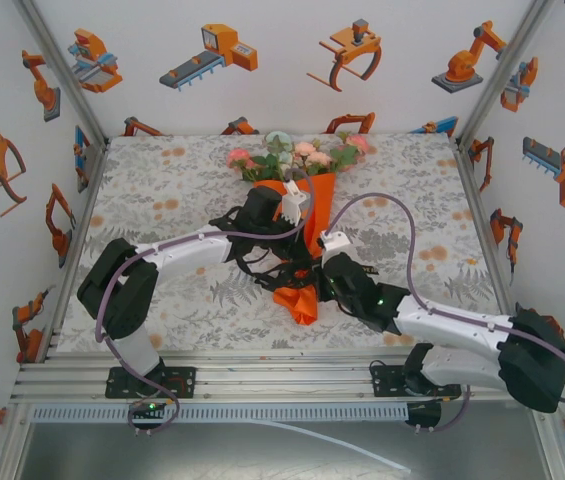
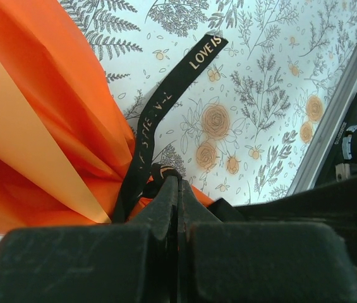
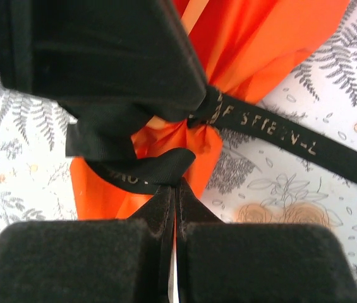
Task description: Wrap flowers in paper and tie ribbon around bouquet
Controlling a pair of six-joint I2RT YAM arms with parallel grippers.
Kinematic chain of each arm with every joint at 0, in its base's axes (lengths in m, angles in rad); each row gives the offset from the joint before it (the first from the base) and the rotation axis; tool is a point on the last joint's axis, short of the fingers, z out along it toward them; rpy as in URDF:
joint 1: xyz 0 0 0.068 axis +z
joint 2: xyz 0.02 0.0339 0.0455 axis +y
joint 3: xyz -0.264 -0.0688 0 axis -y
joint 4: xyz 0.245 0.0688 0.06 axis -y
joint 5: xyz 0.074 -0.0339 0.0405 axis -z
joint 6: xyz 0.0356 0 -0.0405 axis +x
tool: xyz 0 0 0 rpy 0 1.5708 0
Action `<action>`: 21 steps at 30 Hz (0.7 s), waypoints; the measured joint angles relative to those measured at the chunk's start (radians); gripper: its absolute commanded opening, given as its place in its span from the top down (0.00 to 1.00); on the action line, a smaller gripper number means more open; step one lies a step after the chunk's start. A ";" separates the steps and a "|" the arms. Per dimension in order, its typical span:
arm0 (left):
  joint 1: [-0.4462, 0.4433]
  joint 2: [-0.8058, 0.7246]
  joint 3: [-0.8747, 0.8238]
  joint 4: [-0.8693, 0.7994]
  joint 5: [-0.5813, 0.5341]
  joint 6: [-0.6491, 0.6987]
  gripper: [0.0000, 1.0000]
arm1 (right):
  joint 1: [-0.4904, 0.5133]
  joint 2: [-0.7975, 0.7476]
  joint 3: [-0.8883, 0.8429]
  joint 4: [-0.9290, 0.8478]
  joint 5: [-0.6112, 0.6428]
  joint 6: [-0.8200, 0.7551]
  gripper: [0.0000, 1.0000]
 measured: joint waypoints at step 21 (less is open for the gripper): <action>0.000 0.000 -0.008 -0.002 -0.023 -0.014 1.00 | -0.058 0.194 -0.038 0.317 0.022 -0.050 0.77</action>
